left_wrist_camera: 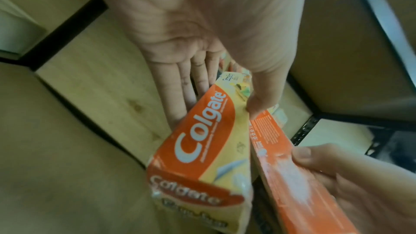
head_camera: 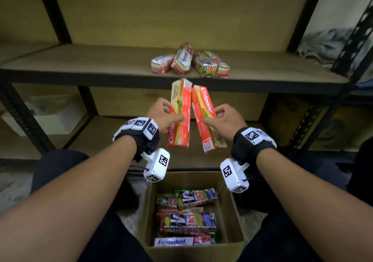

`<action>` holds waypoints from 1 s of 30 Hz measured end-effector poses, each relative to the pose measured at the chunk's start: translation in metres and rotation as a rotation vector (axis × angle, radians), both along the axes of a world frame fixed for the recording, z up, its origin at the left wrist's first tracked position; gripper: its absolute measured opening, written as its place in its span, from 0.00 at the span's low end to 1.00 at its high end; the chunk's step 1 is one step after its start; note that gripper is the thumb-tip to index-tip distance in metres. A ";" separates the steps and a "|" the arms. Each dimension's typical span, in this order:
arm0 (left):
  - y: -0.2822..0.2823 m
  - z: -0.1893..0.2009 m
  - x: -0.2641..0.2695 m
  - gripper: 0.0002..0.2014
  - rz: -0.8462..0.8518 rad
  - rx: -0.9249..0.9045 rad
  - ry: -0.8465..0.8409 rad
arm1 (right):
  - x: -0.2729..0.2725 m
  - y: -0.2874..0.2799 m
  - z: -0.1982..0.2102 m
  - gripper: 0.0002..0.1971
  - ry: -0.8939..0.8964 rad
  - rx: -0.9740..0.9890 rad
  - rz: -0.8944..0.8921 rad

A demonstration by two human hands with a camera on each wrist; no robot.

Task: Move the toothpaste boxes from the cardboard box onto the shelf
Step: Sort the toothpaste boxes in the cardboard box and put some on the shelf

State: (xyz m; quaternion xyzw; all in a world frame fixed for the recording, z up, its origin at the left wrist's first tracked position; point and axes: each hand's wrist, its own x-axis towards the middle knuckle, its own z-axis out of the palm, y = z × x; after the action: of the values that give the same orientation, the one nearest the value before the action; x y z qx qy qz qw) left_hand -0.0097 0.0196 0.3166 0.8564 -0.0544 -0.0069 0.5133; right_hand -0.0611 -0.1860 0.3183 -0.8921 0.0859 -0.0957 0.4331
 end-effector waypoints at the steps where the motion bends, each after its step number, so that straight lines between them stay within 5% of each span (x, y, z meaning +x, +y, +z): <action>1: 0.000 0.016 0.005 0.26 -0.002 -0.003 -0.025 | 0.005 -0.001 0.016 0.20 -0.046 -0.017 -0.018; 10: 0.023 0.117 0.066 0.24 -0.002 0.058 -0.178 | 0.062 -0.006 0.123 0.21 -0.193 -0.183 -0.042; 14: 0.026 0.144 0.104 0.31 0.037 0.143 -0.241 | 0.098 -0.002 0.152 0.24 -0.182 -0.217 -0.018; 20: 0.020 0.162 0.153 0.23 0.118 0.272 -0.337 | 0.163 0.003 0.166 0.22 -0.165 -0.368 -0.076; 30: 0.001 0.156 0.210 0.18 0.018 0.587 -0.341 | 0.226 -0.010 0.156 0.19 -0.099 -0.676 0.007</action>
State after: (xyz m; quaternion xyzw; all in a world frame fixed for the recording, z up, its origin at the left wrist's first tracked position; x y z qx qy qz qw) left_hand 0.2005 0.0204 0.4722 0.9570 -0.1275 0.1256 0.2282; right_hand 0.1646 -0.1964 0.4745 -0.9798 0.0253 -0.1604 0.1170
